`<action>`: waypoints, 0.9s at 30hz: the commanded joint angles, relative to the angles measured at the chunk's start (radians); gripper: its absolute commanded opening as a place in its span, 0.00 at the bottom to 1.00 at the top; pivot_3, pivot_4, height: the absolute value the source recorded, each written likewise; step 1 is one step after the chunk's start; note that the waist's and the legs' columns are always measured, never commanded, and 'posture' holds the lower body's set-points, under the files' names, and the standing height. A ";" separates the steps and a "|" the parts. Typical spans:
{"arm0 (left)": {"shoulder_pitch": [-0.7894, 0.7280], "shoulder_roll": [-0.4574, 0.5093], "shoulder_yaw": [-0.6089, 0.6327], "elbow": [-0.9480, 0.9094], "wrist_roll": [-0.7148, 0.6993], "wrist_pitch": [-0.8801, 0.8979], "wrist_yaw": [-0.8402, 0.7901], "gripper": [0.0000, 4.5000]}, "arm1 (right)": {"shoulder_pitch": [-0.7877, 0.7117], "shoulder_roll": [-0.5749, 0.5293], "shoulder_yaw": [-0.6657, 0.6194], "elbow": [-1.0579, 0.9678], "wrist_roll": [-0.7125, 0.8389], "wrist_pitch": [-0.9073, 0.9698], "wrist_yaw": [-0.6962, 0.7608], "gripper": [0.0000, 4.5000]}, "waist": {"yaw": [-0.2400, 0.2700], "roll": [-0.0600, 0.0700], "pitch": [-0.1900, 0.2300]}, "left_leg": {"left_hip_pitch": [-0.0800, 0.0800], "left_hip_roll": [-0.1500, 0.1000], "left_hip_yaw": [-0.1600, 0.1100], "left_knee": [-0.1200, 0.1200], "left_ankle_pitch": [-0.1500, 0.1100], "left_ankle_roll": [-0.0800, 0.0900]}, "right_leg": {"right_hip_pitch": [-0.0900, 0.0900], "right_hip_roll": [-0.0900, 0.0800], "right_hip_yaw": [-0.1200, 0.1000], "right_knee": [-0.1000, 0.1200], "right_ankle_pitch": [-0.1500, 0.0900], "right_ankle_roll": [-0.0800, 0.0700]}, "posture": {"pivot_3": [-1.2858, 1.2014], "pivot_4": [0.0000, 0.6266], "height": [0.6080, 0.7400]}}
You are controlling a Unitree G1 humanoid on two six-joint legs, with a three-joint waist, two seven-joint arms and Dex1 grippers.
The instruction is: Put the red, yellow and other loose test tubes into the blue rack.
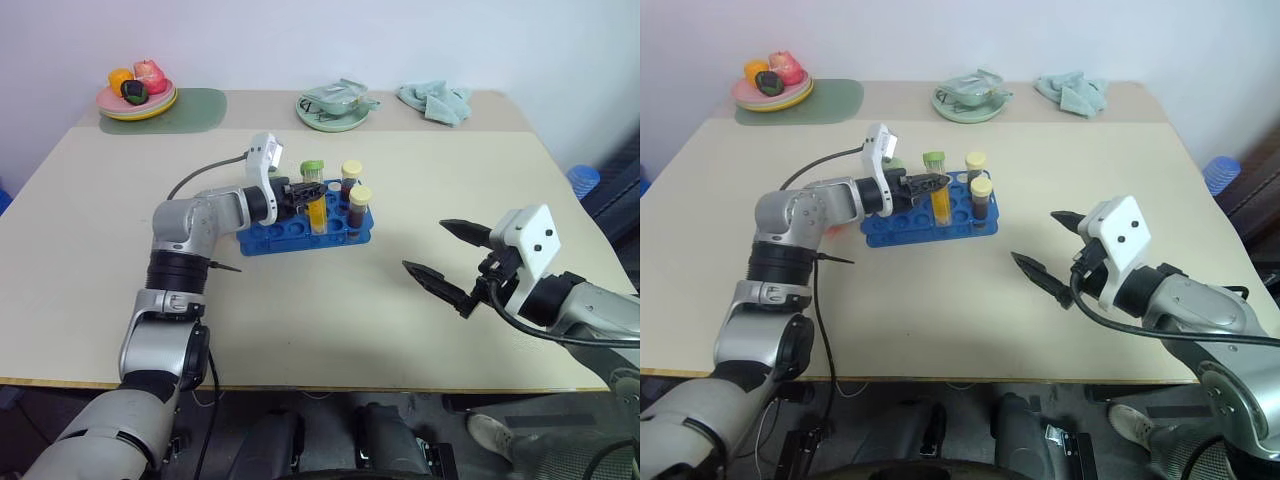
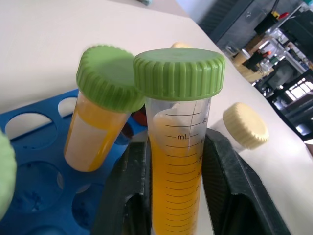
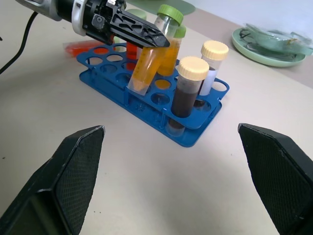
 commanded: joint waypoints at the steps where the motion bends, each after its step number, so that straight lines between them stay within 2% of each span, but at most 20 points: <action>1: -0.027 -0.004 0.003 -0.025 0.001 -0.012 -0.020 0.16 | -0.006 0.001 -0.025 -0.034 0.014 -0.014 -0.012 1.00 | 0.000 0.000 0.000 | 0.000 0.000 0.000 0.000 0.000 0.000 | 0.000 0.000 0.000 0.000 0.000 0.000 | 0.52 0.24 1.00; 8: 0.005 0.025 -0.015 -0.089 0.007 -0.047 -0.083 0.16 | -0.021 0.000 -0.016 -0.033 0.025 -0.009 -0.027 1.00 | -0.001 0.000 0.000 | 0.000 0.000 0.000 0.000 0.000 0.000 | 0.000 0.000 0.000 0.000 0.000 0.000 | 0.52 0.24 1.00; 10: 0.031 0.030 -0.021 -0.128 0.018 -0.110 -0.117 0.16 | -0.023 0.000 -0.014 -0.032 0.026 -0.009 -0.029 1.00 | -0.002 0.000 0.000 | 0.000 0.000 0.000 0.000 0.000 0.000 | 0.000 0.000 0.000 0.000 0.000 0.000 | 0.52 0.24 1.00; 13: 0.097 0.038 -0.022 -0.167 0.047 -0.306 -0.209 0.16 | -0.027 0.004 -0.009 -0.031 0.026 -0.012 -0.033 1.00 | 0.000 0.000 0.000 | 0.000 0.000 0.000 0.000 0.000 0.000 | 0.000 0.000 0.000 0.000 0.000 0.000 | 0.52 0.24 1.00; 21: 0.168 0.033 -0.069 -0.039 0.160 -0.600 -0.307 0.16 | -0.060 0.017 0.019 -0.026 0.024 -0.009 -0.059 1.00 | 0.000 0.000 0.000 | 0.000 0.000 0.000 0.000 0.000 0.000 | 0.000 0.000 0.000 -0.001 0.000 0.000 | 0.52 0.24 1.00; 27: 0.185 0.013 -0.096 0.049 0.215 -0.697 -0.327 0.16 | -0.065 0.017 0.014 -0.035 0.035 -0.001 -0.077 1.00 | 0.000 0.000 0.000 | 0.000 0.000 0.000 0.000 0.000 0.001 | 0.000 -0.001 0.000 -0.001 0.000 0.000 | 0.52 0.24 1.00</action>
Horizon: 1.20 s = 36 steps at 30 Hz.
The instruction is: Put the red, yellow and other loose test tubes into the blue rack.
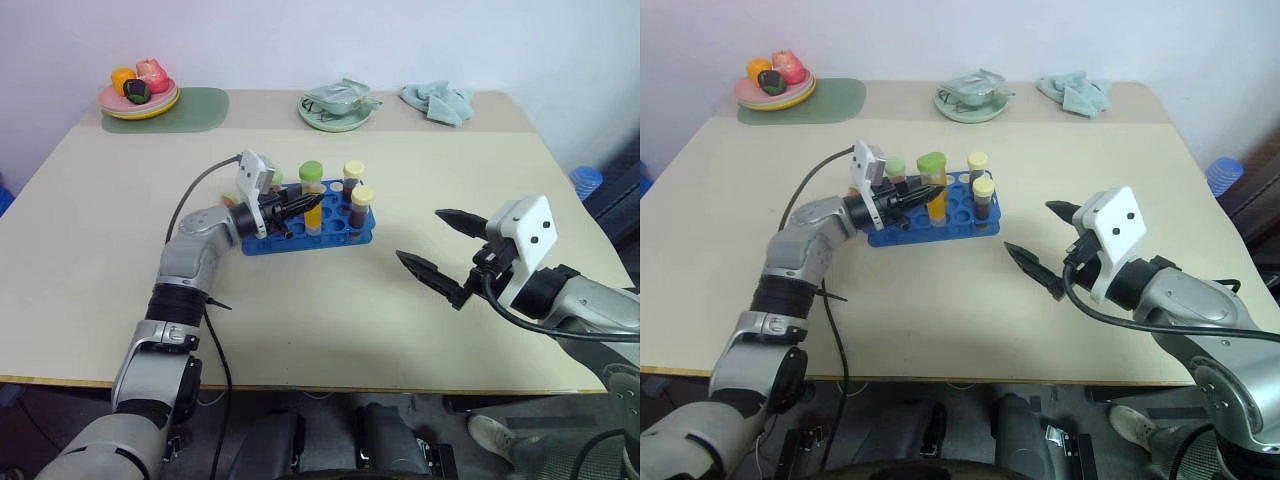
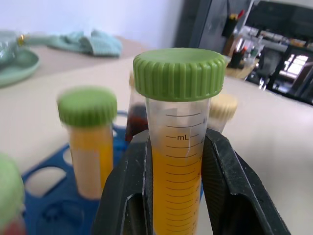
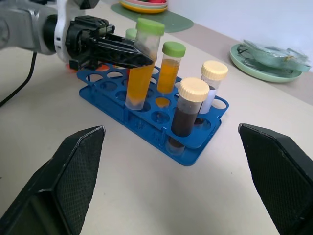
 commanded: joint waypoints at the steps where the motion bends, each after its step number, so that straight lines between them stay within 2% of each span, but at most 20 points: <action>1: 0.004 -0.004 -0.015 0.039 0.034 -0.044 -0.017 0.16 | -0.010 -0.001 -0.018 -0.030 0.014 -0.004 -0.013 1.00 | 0.000 0.000 0.000 | 0.000 0.000 0.000 0.000 0.000 0.000 | 0.000 0.000 0.000 0.000 0.000 0.000 | 0.52 0.24 1.00; 11: -0.021 -0.012 -0.039 0.158 0.126 -0.190 -0.001 0.16 | 0.016 0.001 -0.020 -0.030 0.004 -0.020 -0.012 1.00 | -0.002 0.000 0.000 | 0.000 0.000 0.000 0.000 0.000 0.000 | 0.000 0.000 0.000 0.001 0.000 0.000 | 0.52 0.24 1.00; 16: -0.023 -0.014 -0.032 0.147 0.095 -0.146 -0.044 0.16 | 0.030 0.001 -0.020 -0.024 -0.005 -0.036 -0.003 1.00 | -0.003 0.000 0.000 | 0.000 0.000 0.000 0.000 -0.002 0.003 | 0.000 0.000 0.000 0.001 0.000 0.000 | 0.52 0.24 1.00; 18: -0.021 -0.018 -0.018 0.095 0.051 -0.087 -0.066 0.39 | 0.030 0.002 -0.017 -0.020 -0.009 -0.041 0.001 1.00 | -0.003 0.000 0.000 | 0.000 0.000 0.000 0.000 -0.002 0.003 | 0.000 0.000 0.000 0.001 0.000 0.000 | 0.52 0.24 1.00; 19: -0.019 -0.018 -0.016 0.072 0.045 -0.070 -0.067 0.46 | 0.030 0.002 -0.015 -0.018 -0.011 -0.043 0.002 1.00 | -0.002 0.000 0.000 | 0.000 0.000 0.000 0.000 -0.002 0.003 | 0.000 0.000 0.000 0.001 0.000 0.000 | 0.52 0.24 1.00; 23: 0.008 -0.011 0.006 -0.048 0.028 -0.028 -0.028 0.92 | 0.036 0.002 -0.012 -0.011 -0.017 -0.052 0.013 1.00 | -0.001 0.000 0.000 | 0.000 0.000 0.000 0.000 -0.001 0.002 | 0.000 0.000 0.000 0.001 0.000 0.000 | 0.52 0.24 1.00; 28: 0.012 0.048 0.063 -0.241 -0.060 0.089 -0.028 0.92 | 0.044 -0.003 -0.010 0.001 -0.021 -0.063 0.044 1.00 | -0.003 0.000 0.000 | 0.000 0.000 0.000 0.000 0.000 0.001 | 0.000 0.000 0.000 0.001 0.000 0.000 | 0.52 0.24 1.00; 32: -0.074 0.129 0.190 -0.252 -0.138 0.252 0.093 0.92 | 0.009 -0.007 0.020 0.034 -0.030 -0.079 0.086 1.00 | -0.004 0.000 0.000 | 0.000 0.000 0.000 0.001 -0.001 0.003 | 0.000 0.001 0.000 0.001 0.000 0.000 | 0.52 0.24 1.00; 36: -0.144 0.220 0.224 -0.184 -0.036 0.374 0.314 0.92 | -0.045 -0.007 0.061 0.084 -0.048 -0.095 0.126 1.00 | -0.003 0.000 0.000 | 0.000 0.000 0.000 0.001 0.000 0.001 | 0.000 0.001 0.000 0.001 0.000 0.000 | 0.52 0.24 1.00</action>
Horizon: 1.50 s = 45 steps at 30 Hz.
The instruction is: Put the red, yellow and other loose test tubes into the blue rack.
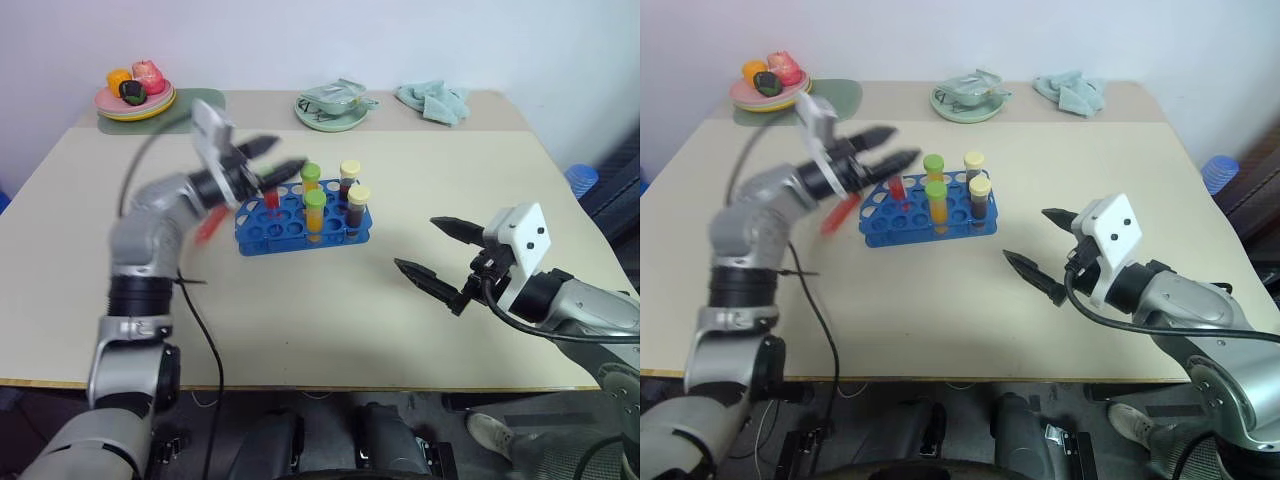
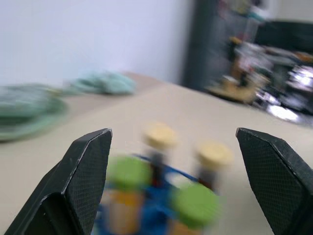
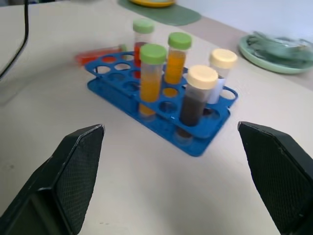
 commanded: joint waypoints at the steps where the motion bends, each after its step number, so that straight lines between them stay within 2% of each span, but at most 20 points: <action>1: -0.042 0.065 0.014 0.033 0.086 0.111 0.167 0.92 | -0.043 -0.006 0.020 0.025 -0.018 -0.035 0.033 1.00 | 0.002 0.000 0.000 | 0.000 0.000 0.000 0.000 0.000 0.000 | 0.000 0.000 0.000 0.000 0.000 0.000 | 0.52 0.24 1.00; 4: -0.095 0.107 -0.005 0.065 0.104 0.258 0.226 0.92 | -0.078 -0.001 0.050 0.063 -0.038 -0.053 0.060 1.00 | 0.002 0.000 0.000 | 0.000 0.000 0.000 0.000 0.000 0.000 | 0.000 0.000 0.000 0.000 0.000 0.000 | 0.52 0.24 1.00; 7: -0.266 0.199 -0.191 0.229 0.187 0.585 0.185 0.92 | -0.111 0.008 0.082 0.100 -0.060 -0.077 0.086 1.00 | 0.005 -0.009 0.008 | -0.001 -0.001 -0.001 0.001 0.000 -0.001 | 0.000 0.000 -0.001 0.001 0.000 0.000 | 0.52 0.24 1.00; 9: -0.368 0.211 -0.248 0.375 0.229 0.631 0.168 0.92 | -0.121 0.012 0.090 0.113 -0.067 -0.085 0.094 1.00 | 0.004 -0.009 0.009 | -0.001 -0.001 -0.002 0.001 0.000 -0.001 | 0.000 0.001 -0.002 0.001 0.000 0.000 | 0.52 0.24 1.00; 14: -0.498 0.189 -0.379 0.685 0.364 0.511 0.121 0.92 | -0.139 0.022 0.107 0.127 -0.084 -0.093 0.100 1.00 | 0.000 -0.007 0.010 | -0.001 -0.002 -0.001 -0.001 0.000 0.000 | -0.002 0.000 -0.001 0.000 0.000 0.000 | 0.52 0.24 1.00; 18: -0.558 0.141 -0.406 0.889 0.435 0.406 0.111 0.92 | -0.142 0.031 0.107 0.117 -0.083 -0.084 0.088 1.00 | 0.001 -0.008 0.011 | -0.002 -0.001 0.000 -0.001 0.001 -0.002 | -0.003 0.000 -0.001 0.001 0.000 0.000 | 0.52 0.24 1.00; 22: -0.596 0.089 -0.399 1.016 0.479 0.330 0.113 0.92 | -0.127 0.026 0.089 0.097 -0.074 -0.069 0.075 1.00 | 0.004 -0.011 0.012 | -0.006 -0.001 0.000 0.001 0.001 -0.002 | -0.006 0.000 -0.001 0.002 0.000 0.000 | 0.52 0.24 1.00; 26: -0.619 0.054 -0.368 1.075 0.494 0.290 0.122 0.92 | -0.109 0.027 0.079 0.077 -0.068 -0.059 0.061 1.00 | 0.004 -0.011 0.012 | -0.016 -0.002 -0.001 0.003 0.001 -0.002 | -0.015 -0.001 -0.001 0.003 0.001 0.001 | 0.52 0.24 1.00; 33: -0.646 0.026 -0.351 1.107 0.523 0.297 0.097 0.92 | -0.058 0.030 0.051 0.045 -0.063 -0.056 0.042 1.00 | 0.002 -0.011 0.012 | -0.017 -0.002 -0.001 0.003 0.001 -0.002 | -0.016 -0.001 -0.001 0.004 0.001 0.001 | 0.52 0.24 1.00; 43: -0.607 -0.022 -0.316 1.135 0.553 0.298 0.167 0.92 | -0.049 0.034 0.047 0.034 -0.058 -0.049 0.032 1.00 | 0.002 -0.011 0.012 | -0.016 -0.002 0.000 0.004 0.001 -0.002 | -0.016 -0.001 -0.001 0.005 0.001 0.001 | 0.52 0.24 1.00; 45: -0.604 -0.024 -0.310 1.138 0.560 0.301 0.188 0.80 | -0.054 0.031 0.046 0.033 -0.052 -0.043 0.030 1.00 | 0.002 -0.011 0.012 | -0.016 -0.002 0.000 0.004 0.001 -0.002 | -0.016 -0.001 -0.001 0.005 0.001 0.001 | 0.52 0.24 1.00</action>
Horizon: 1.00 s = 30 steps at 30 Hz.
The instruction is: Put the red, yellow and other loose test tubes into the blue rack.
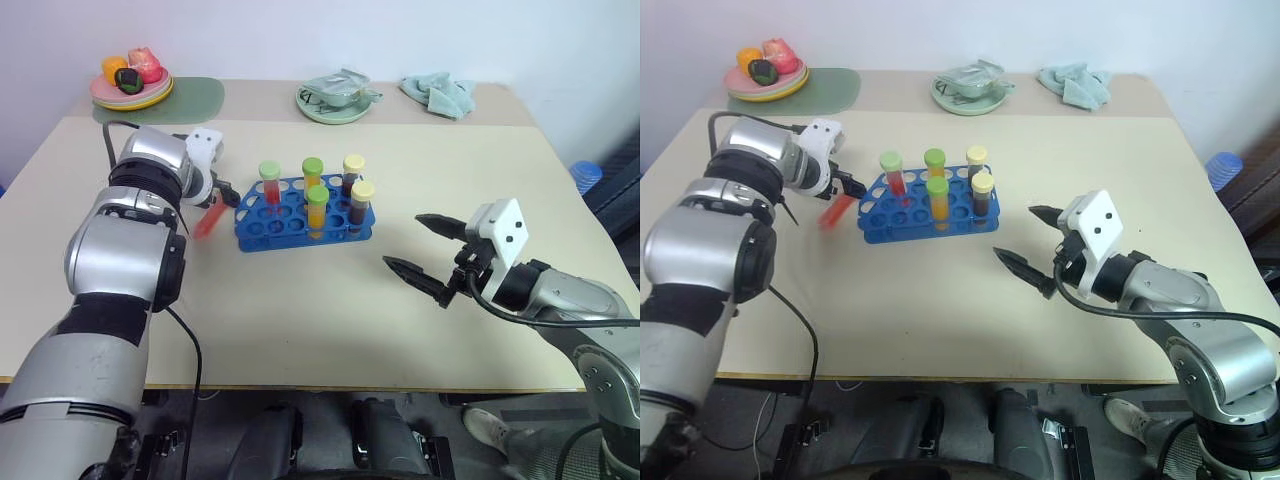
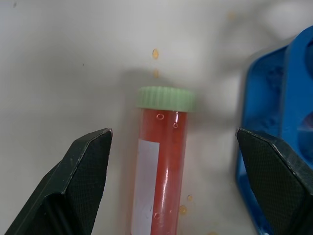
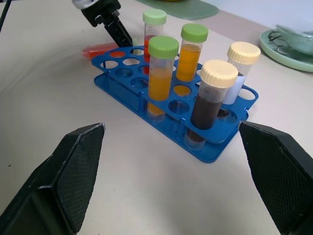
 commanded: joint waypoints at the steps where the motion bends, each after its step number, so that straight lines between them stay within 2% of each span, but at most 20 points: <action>1: -0.001 0.003 0.019 0.003 0.020 -0.002 0.032 0.74 | -0.020 -0.002 -0.027 -0.039 0.021 0.006 -0.008 1.00 | 0.000 0.000 0.000 | 0.000 0.000 0.000 0.000 0.000 0.000 | 0.000 0.000 0.000 0.000 0.000 0.000 | 0.52 0.24 1.00; 6: 0.007 -0.003 0.035 0.008 0.028 -0.002 0.060 0.18 | -0.017 -0.004 -0.033 -0.049 0.034 0.021 -0.017 1.00 | 0.000 0.000 0.000 | 0.000 0.000 0.000 0.000 0.000 0.000 | 0.000 0.000 0.000 0.000 0.000 0.000 | 0.52 0.24 1.00; 7: 0.008 -0.005 0.036 0.007 0.029 0.001 0.060 0.14 | -0.017 -0.004 -0.034 -0.051 0.036 0.025 -0.020 1.00 | 0.000 0.000 0.000 | 0.000 0.000 0.000 0.000 0.000 0.000 | 0.000 0.000 0.000 0.000 0.000 0.000 | 0.52 0.24 1.00; 13: 0.005 0.018 0.054 -0.002 0.020 0.027 0.039 0.13 | -0.017 -0.009 -0.044 -0.062 0.051 0.043 -0.028 1.00 | -0.001 0.000 0.000 | 0.000 0.000 0.000 0.000 0.000 0.000 | 0.000 0.000 0.000 0.001 0.000 0.000 | 0.52 0.24 1.00; 17: -0.024 0.062 0.147 -0.053 -0.064 -0.003 -0.053 0.13 | -0.024 -0.014 -0.044 -0.059 0.058 0.046 -0.030 1.00 | -0.001 0.000 0.000 | 0.000 0.000 0.000 0.000 0.000 0.000 | 0.000 0.000 0.000 0.001 0.000 0.000 | 0.52 0.24 1.00; 18: 0.005 0.082 0.181 -0.124 -0.100 -0.086 -0.098 0.13 | -0.027 -0.015 -0.043 -0.055 0.057 0.045 -0.027 1.00 | -0.002 0.000 0.000 | 0.000 0.000 0.000 0.000 0.000 0.000 | 0.000 0.000 0.000 0.001 0.000 0.000 | 0.52 0.24 1.00; 19: 0.062 0.108 0.224 -0.246 -0.146 -0.150 -0.147 0.13 | -0.032 -0.017 -0.040 -0.047 0.054 0.042 -0.022 1.00 | -0.002 0.000 0.000 | 0.000 0.000 0.000 0.001 0.000 0.000 | 0.000 0.000 0.000 0.001 0.000 0.000 | 0.52 0.24 1.00; 22: 0.256 0.189 0.277 -0.559 -0.279 -0.064 -0.365 0.13 | -0.041 -0.018 -0.039 -0.021 0.046 0.031 -0.004 1.00 | -0.018 0.001 -0.001 | 0.000 0.001 0.001 0.000 0.000 -0.001 | -0.001 0.000 0.001 0.002 0.000 0.000 | 0.52 0.24 1.00; 24: 0.402 0.216 0.333 -0.748 -0.367 -0.048 -0.432 0.13 | -0.039 -0.016 -0.041 -0.009 0.040 0.022 0.002 1.00 | -0.025 0.003 -0.002 | 0.000 0.000 0.001 0.000 0.000 -0.001 | -0.001 -0.001 0.001 0.002 0.000 0.000 | 0.52 0.24 1.00; 27: 0.576 0.158 0.473 -0.923 -0.459 -0.194 -0.375 0.13 | 0.009 -0.010 -0.049 -0.010 0.019 0.000 0.008 1.00 | -0.023 0.005 -0.003 | 0.002 0.001 0.001 0.000 0.001 -0.001 | 0.001 -0.001 0.001 0.002 0.000 0.000 | 0.52 0.24 1.00; 28: 0.626 0.128 0.491 -0.953 -0.457 -0.267 -0.338 0.13 | 0.040 -0.010 -0.052 -0.016 0.005 -0.012 0.011 1.00 | -0.016 0.004 -0.003 | 0.002 0.001 0.000 0.001 0.001 -0.001 | 0.001 0.000 0.001 0.003 0.000 0.000 | 0.52 0.24 1.00; 30: 0.678 0.102 0.482 -0.999 -0.484 -0.263 -0.342 0.13 | 0.077 -0.004 -0.057 -0.023 -0.006 -0.030 0.013 1.00 | -0.002 0.004 -0.003 | 0.001 0.001 0.000 0.003 0.001 -0.001 | 0.002 0.000 0.000 0.003 0.000 -0.001 | 0.52 0.24 1.00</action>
